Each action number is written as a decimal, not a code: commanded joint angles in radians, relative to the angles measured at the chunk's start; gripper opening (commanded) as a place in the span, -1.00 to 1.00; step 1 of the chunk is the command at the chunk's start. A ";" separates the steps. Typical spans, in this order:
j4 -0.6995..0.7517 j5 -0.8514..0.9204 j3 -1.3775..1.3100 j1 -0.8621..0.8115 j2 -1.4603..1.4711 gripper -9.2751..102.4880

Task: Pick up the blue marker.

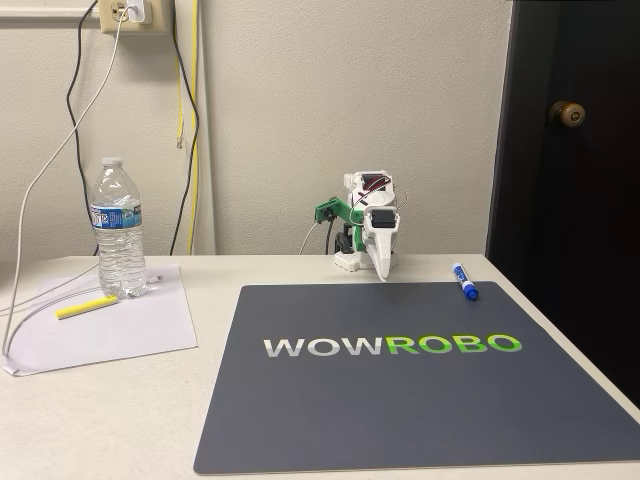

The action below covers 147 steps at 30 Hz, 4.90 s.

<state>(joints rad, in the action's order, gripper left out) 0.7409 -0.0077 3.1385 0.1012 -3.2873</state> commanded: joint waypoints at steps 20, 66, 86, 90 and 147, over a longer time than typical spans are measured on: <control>-0.080 0.057 -0.029 -0.003 -0.006 -0.83; 0.287 0.614 -1.384 -0.025 1.098 -0.83; 0.543 0.815 -1.385 0.229 1.154 -0.83; 0.637 0.767 -1.385 0.287 1.158 -0.82; 0.626 0.552 -0.966 0.925 1.117 -0.41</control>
<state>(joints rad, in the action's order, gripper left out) 1.3975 0.5369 2.1552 1.0339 -2.1384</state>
